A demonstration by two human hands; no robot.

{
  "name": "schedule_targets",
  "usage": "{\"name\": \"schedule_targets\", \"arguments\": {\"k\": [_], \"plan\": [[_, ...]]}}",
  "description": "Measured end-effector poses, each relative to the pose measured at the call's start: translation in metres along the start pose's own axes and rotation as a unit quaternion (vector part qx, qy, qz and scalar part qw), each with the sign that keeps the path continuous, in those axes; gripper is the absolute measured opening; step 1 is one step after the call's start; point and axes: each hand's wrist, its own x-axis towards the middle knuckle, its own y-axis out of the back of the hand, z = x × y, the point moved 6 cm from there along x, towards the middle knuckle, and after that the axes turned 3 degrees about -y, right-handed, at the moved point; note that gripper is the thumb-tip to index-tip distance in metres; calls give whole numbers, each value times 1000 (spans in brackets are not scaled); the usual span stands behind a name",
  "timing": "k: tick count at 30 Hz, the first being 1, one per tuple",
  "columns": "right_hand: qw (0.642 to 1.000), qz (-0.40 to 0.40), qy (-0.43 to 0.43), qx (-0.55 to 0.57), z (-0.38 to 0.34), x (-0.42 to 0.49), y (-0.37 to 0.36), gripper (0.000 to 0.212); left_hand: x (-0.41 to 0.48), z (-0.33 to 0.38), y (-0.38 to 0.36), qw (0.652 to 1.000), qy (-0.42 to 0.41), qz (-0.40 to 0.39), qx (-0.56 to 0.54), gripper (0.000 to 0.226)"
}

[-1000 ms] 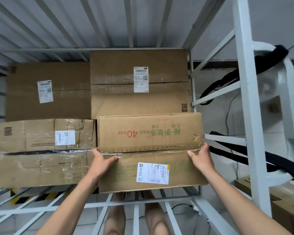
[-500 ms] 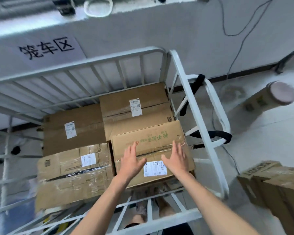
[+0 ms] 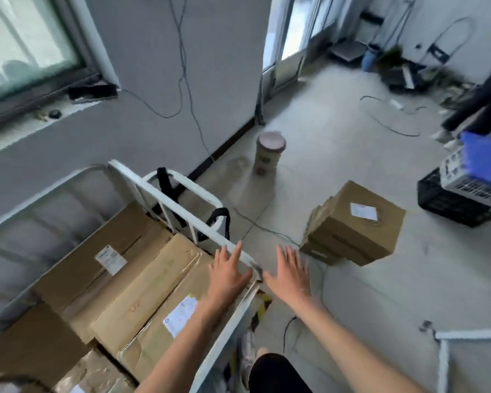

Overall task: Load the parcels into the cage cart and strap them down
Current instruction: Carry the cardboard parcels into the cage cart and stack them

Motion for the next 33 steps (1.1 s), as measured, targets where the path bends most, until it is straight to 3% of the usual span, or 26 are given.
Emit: {"name": "schedule_targets", "arguments": {"k": [4, 10, 17, 22, 33], "plan": [[992, 64, -97, 54, 92, -8, 41, 85, 14, 94, -32, 994, -87, -38, 62, 78], [967, 96, -198, 129, 211, -13, 75, 82, 43, 213, -105, 975, -166, -101, 104, 77], [950, 94, -248, 163, 341, 21, 96, 80, 96, 322, -199, 966, -191, -129, 118, 78], [939, 80, -265, 204, 398, 40, 99, 79, 124, 348, -242, 970, -171, -132, 115, 79], [926, 44, -264, 268, 453, 141, 95, 79, 244, 349, -294, 975, -94, -164, 119, 86]]}}
